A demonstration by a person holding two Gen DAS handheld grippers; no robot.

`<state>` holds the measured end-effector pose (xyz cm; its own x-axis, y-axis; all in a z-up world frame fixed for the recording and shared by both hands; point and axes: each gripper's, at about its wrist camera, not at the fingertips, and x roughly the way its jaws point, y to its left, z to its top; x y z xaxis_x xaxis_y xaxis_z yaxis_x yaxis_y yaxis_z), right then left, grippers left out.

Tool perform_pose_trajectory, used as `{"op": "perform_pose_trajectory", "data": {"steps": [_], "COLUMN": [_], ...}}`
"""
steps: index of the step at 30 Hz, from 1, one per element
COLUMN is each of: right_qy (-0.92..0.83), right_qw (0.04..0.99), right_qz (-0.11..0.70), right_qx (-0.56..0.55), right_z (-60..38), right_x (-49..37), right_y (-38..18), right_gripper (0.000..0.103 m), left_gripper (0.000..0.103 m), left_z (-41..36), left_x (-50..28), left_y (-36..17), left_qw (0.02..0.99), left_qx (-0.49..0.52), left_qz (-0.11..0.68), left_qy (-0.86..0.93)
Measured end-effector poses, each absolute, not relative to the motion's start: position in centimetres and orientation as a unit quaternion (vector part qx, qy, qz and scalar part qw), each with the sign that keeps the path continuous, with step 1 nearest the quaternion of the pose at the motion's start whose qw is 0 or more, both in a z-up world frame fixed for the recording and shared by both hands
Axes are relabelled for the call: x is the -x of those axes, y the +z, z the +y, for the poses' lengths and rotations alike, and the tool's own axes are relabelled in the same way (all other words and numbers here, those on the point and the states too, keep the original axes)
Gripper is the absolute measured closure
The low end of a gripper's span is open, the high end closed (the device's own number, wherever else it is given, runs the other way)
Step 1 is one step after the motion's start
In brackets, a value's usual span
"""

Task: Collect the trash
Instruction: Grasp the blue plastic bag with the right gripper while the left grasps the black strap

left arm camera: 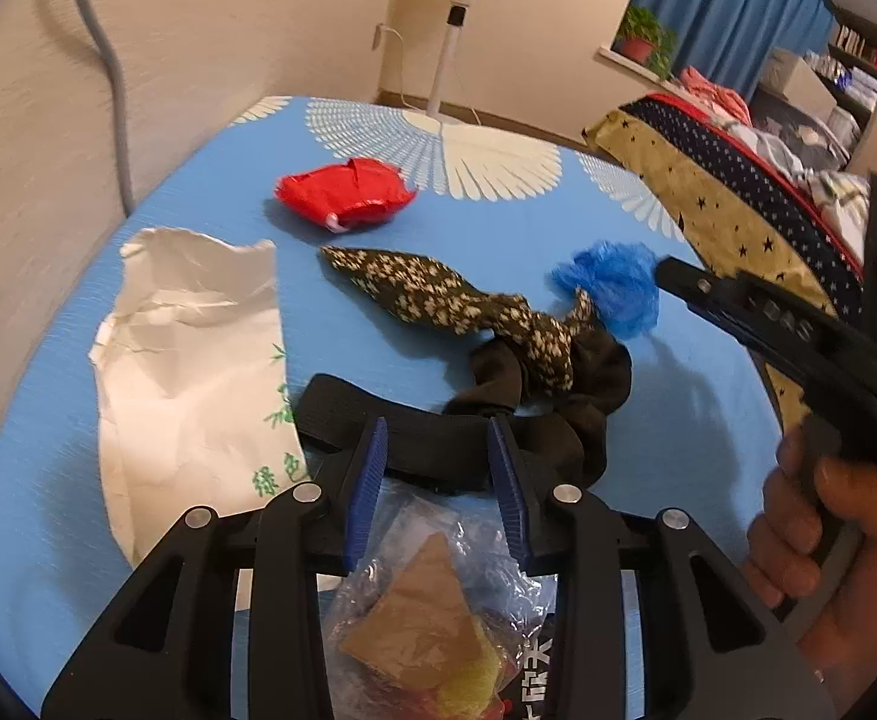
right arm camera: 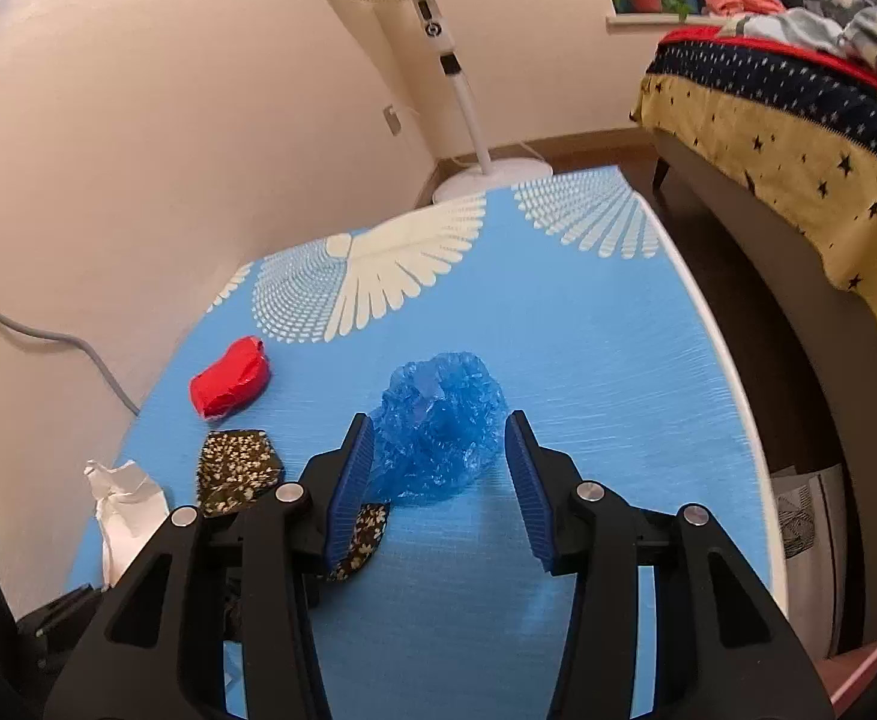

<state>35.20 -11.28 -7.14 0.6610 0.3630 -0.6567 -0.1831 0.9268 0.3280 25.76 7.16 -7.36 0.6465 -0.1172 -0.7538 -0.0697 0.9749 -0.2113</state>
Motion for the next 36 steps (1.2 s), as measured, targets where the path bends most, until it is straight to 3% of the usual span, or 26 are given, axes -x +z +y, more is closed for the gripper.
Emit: {"op": "perform_pose_trajectory", "data": {"steps": [4,5,6,8,9,14,36], "right_qy": [0.148,0.147,0.147,0.152,0.153,0.156,0.130], "right_qw": [0.895,0.893,0.891,0.884,0.883,0.892,0.927], "right_qz": [0.405,0.410,0.415,0.425,0.425,0.409,0.336], "right_qx": [-0.112,-0.111,-0.112,-0.122,-0.126,-0.117,-0.103], "right_z": [-10.8,-10.7,-10.7,-11.0,-11.2,-12.2,-17.6], "right_x": [-36.2,-36.3,-36.4,-36.4,-36.3,-34.3,-18.6], "right_y": [-8.3,-8.5,-8.8,-9.4,-9.4,-8.3,0.1], "right_gripper": [0.059,0.067,0.082,0.098,0.101,0.102,0.102], "left_gripper": [0.070,0.075,0.078,0.087,0.089,0.096,0.097], "left_z": [7.1,7.1,7.0,7.0,7.1,7.9,4.6], "left_x": [-25.7,-25.6,-25.6,-25.4,-25.4,-24.5,-16.4], "left_y": [-7.5,-7.5,-7.6,-7.8,-7.8,-7.7,0.9], "left_qw": [0.900,0.899,0.898,0.897,0.897,0.900,0.949], "left_qx": [0.110,0.109,0.108,0.105,0.107,0.129,0.088], "left_qz": [0.423,0.425,0.427,0.428,0.428,0.416,0.301], "left_qy": [-0.013,-0.014,-0.016,-0.015,-0.014,-0.007,-0.036]}}
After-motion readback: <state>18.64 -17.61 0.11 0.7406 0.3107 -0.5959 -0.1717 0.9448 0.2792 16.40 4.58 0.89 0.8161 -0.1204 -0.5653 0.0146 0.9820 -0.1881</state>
